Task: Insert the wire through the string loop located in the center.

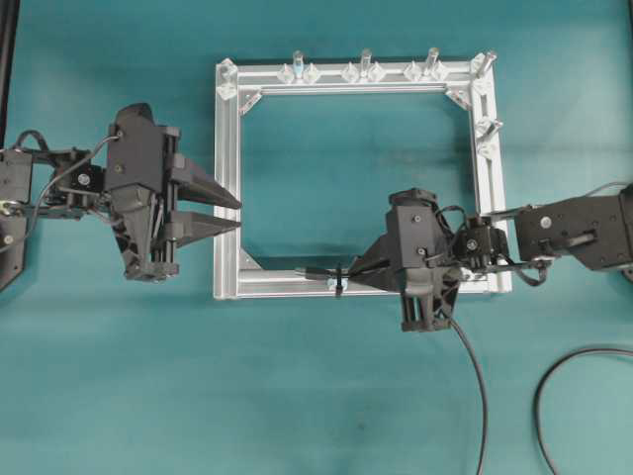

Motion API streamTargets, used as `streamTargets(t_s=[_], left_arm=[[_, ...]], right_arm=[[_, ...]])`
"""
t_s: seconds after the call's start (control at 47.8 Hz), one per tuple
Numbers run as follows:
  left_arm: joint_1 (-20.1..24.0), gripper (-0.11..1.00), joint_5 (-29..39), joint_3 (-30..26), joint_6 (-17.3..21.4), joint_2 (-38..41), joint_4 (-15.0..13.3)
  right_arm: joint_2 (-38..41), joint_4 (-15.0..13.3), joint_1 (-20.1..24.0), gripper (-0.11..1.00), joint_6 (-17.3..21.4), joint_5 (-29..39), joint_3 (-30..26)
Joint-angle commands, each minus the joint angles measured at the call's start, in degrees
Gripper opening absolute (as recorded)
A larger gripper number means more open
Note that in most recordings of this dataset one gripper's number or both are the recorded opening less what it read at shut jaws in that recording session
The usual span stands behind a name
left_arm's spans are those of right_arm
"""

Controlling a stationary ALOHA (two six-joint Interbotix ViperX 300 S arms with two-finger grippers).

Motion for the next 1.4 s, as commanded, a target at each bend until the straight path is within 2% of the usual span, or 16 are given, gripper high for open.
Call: streamTargets(t_s=[0.0,0.439,0.523,0.648,0.732,1.129,1.38], left_arm=[[-0.2,0.35,-0.2,-0.5,-0.3,-0.3,0.0],[-2.2,0.41,1.8,-2.6,-0.2,2.1,0.1],[-2.5,0.51,2.5,-3.5,-0.2,3.3,0.1],[-2.9,0.78,5.4,-4.8,0.0,4.8,0.1],[-2.9,0.88,8.2,-5.7,0.3,5.8,0.0],[-3.7,0.89,9.2,-7.6,0.0,6.5,0.1],[-4.8,0.89,9.2,-11.5,0.0,11.2,0.1]], right_arm=[[-0.8,-0.2,-0.1,0.06,-0.1,-0.3,-1.1],[-0.8,-0.2,-0.1,0.06,-0.1,-0.3,-1.0],[-0.8,-0.2,-0.1,0.06,-0.1,-0.4,-1.0],[-0.8,-0.2,-0.1,0.06,-0.1,-0.3,-1.0],[-0.9,-0.2,-0.1,0.06,-0.1,-0.3,-1.1],[-0.8,-0.3,-0.1,0.06,-0.1,-0.3,-0.9],[-0.8,-0.3,-0.1,0.06,-0.1,-0.4,-0.9]])
